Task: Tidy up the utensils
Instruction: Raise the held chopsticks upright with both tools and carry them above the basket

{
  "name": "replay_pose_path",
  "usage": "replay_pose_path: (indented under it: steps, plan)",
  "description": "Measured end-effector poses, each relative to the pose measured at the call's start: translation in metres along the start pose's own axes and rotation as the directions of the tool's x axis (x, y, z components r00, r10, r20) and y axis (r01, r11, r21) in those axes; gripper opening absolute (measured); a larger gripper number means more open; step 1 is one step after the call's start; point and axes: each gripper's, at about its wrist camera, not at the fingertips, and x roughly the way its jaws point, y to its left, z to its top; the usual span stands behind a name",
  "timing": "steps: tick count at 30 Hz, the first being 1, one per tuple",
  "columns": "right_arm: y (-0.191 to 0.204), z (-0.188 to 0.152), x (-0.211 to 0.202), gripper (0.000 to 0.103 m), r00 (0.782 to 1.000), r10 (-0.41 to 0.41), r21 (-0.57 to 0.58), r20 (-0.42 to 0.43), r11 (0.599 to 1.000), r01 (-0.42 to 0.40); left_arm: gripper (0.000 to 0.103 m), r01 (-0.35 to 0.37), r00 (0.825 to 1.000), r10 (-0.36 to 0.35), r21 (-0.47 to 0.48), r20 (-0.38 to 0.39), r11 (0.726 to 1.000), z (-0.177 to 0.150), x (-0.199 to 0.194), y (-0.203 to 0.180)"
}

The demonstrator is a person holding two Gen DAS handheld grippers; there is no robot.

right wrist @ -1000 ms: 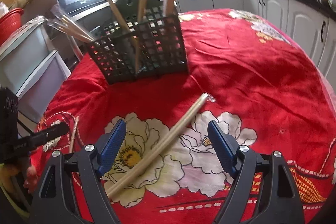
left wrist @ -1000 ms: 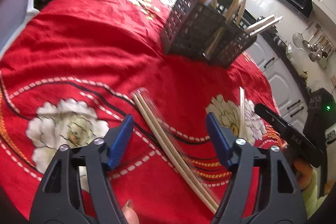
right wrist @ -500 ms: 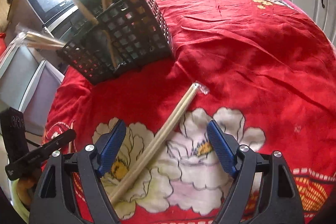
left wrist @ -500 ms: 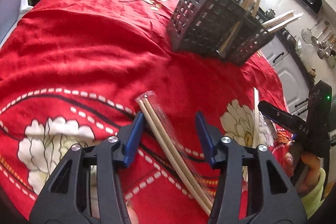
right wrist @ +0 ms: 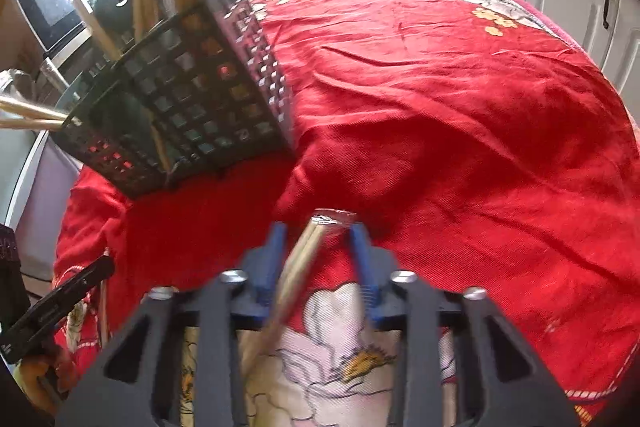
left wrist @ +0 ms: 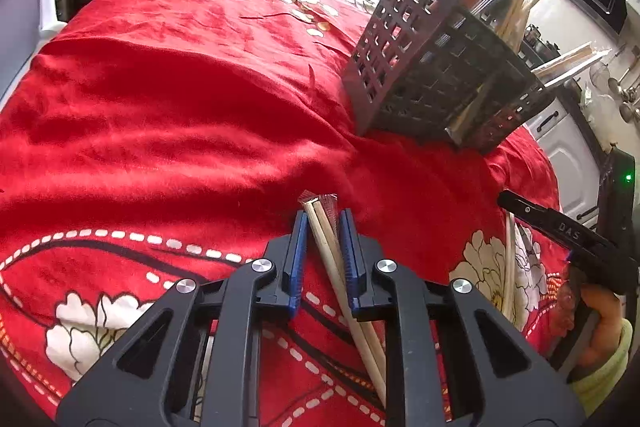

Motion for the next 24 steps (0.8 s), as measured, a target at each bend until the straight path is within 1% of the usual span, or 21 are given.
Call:
replay_pose_path:
  steps: [1, 3, 5, 7, 9, 11, 16, 20, 24]
  plan:
    - [-0.004, 0.001, 0.0, 0.017, 1.0, 0.012, 0.015, 0.001, 1.0, -0.012, 0.012, 0.001, 1.0, -0.001, -0.003, 0.001, 1.0, 0.001, 0.0, 0.0]
    - [-0.012, 0.002, 0.0, 0.015, 0.999, 0.05, 0.05, 0.004, 0.997, -0.05, 0.011, 0.012, 1.0, -0.012, -0.013, 0.003, 1.0, 0.001, -0.001, 0.001]
    - [-0.016, 0.003, -0.001, 0.01, 0.996, 0.093, 0.082, 0.004, 0.992, -0.093, 0.01, 0.028, 1.0, -0.028, -0.029, 0.007, 0.999, 0.002, -0.003, 0.002]
    - [-0.016, 0.004, -0.005, 0.008, 0.99, 0.138, 0.096, 0.018, 0.986, -0.139, 0.01, 0.043, 0.999, -0.043, -0.031, 0.016, 0.999, 0.002, -0.009, 0.002]
    - [-0.012, 0.004, -0.011, 0.007, 0.986, 0.163, 0.091, 0.03, 0.982, -0.165, 0.01, 0.063, 0.997, -0.062, -0.028, 0.038, 0.998, 0.003, -0.015, -0.001]
    - [-0.005, 0.004, -0.019, 0.007, 0.979, 0.199, 0.07, 0.052, 0.977, -0.202, 0.01, 0.077, 0.996, -0.075, -0.021, 0.053, 0.997, 0.004, -0.022, -0.004]
    - [0.016, 0.006, -0.045, 0.007, 0.967, 0.235, -0.004, 0.098, 0.972, -0.236, 0.009, 0.121, 0.988, -0.122, 0.018, 0.099, 0.993, 0.013, -0.042, -0.02]
    - [0.031, 0.005, -0.068, 0.006, 0.96, 0.244, -0.065, 0.14, 0.969, -0.237, 0.007, 0.148, 0.979, -0.155, 0.06, 0.134, 0.987, 0.022, -0.06, -0.036]
    - [0.041, 0.004, -0.096, 0.006, 0.945, 0.262, -0.12, 0.198, 0.963, -0.242, 0.007, 0.164, 0.969, -0.181, 0.109, 0.17, 0.98, 0.028, -0.076, -0.053]
